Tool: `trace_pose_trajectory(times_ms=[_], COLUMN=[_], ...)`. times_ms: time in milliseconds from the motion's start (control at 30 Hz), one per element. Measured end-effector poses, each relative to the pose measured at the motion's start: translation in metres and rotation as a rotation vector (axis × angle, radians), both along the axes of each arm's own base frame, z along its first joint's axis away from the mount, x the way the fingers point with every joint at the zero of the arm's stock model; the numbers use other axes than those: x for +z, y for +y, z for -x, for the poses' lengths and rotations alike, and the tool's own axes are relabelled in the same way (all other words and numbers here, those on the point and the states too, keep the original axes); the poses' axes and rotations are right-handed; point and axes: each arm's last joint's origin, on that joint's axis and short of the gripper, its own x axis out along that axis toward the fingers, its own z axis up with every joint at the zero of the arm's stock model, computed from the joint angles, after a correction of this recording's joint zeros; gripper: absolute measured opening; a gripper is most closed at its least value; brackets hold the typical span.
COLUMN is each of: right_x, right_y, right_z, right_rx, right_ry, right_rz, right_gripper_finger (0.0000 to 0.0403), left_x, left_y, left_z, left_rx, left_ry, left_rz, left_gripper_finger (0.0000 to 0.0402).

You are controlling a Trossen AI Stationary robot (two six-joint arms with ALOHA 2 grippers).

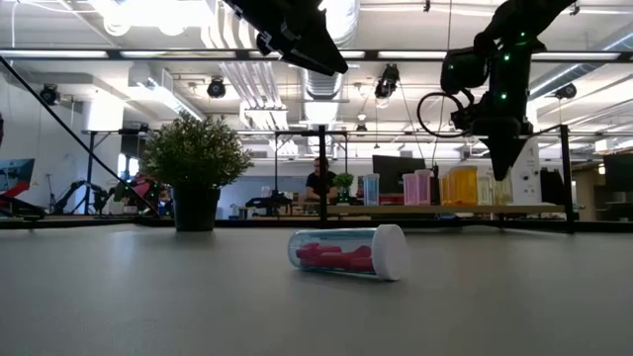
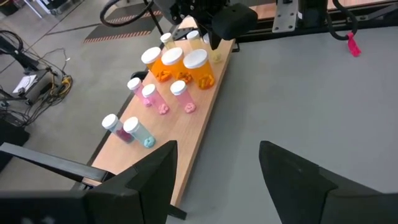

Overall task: Pick and place medicine bottles onto shelf by color
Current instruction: Put the yellow pill bottle on the shelf aligned with the other yellow pill bottles

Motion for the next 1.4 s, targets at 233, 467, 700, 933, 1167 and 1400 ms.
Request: trace_pose_trajectory(times_ms=[233,467,700,933,1167,1400], right_x=[-0.0053,-0.0059,-0.0068,-0.0067,-0.0065,0.0030], right_y=[0.0012,-0.0005,-0.0006,-0.0004,-0.0004,-0.0007], right_z=[0.0016,-0.0005,-0.0008,-0.0005,-0.0005,-0.0008], right_rx=[0.006,0.006,0.007,0.007,0.007,0.006], right_ry=[0.009,-0.014,-0.014,-0.012,-0.012,-0.009], right_rz=[-0.001,0.019,0.010,0.010,0.011,0.009], right_gripper_finger=[0.0112,0.0112,0.0137,0.0172,0.0191,0.0203], left_x=[0.0001,0.0004,0.0003,0.0003,0.0001,0.0002], left_y=[0.0000,0.0000,0.0000,0.0000,0.0000,0.0000], left_z=[-0.0001,-0.0002,-0.0002,-0.0002,-0.0001,-0.0001], left_rx=[0.000,0.000,0.000,0.000,0.000,0.000], left_ry=[-0.001,-0.005,-0.004,-0.004,-0.001,-0.002], left_rz=[0.000,0.000,0.000,0.000,0.000,0.001], left_gripper_finger=[0.0211,0.0211,0.0211,0.0211,0.0211,0.0211])
